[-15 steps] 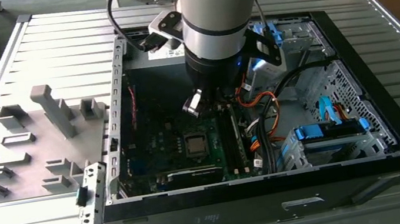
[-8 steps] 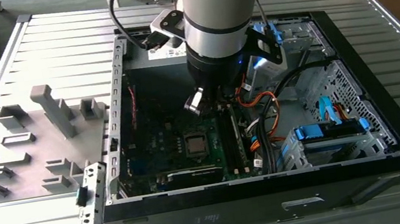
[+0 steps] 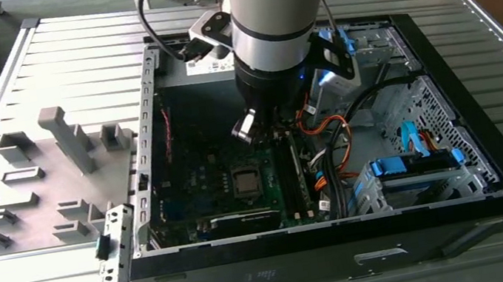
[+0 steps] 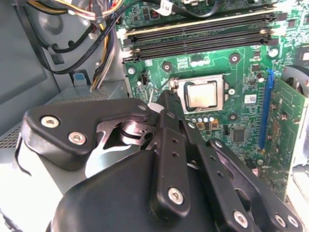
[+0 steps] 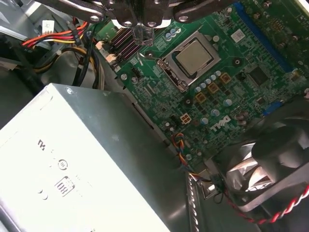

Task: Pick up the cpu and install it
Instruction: 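Install the first cpu locking lever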

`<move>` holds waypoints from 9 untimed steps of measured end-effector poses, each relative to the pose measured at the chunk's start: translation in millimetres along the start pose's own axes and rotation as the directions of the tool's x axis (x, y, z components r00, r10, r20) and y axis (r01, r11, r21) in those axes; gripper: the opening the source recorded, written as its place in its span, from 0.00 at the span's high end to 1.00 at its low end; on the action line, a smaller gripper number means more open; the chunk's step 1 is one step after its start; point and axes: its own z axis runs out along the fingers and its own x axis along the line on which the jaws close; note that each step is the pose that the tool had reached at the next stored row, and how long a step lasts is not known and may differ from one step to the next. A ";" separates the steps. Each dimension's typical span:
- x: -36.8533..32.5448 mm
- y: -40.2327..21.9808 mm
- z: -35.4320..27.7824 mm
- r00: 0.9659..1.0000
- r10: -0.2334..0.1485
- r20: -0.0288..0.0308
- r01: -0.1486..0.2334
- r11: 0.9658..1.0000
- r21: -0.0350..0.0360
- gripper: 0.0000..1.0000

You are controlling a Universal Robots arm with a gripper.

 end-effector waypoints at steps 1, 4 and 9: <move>-0.9 0.7 0.3 1.000 0.000 0.000 0.000 1.000 0.000 0.89; -4.2 3.1 1.4 1.000 0.000 0.000 0.000 1.000 0.000 0.89; -5.5 4.1 1.7 1.000 0.000 0.000 0.000 1.000 0.000 0.89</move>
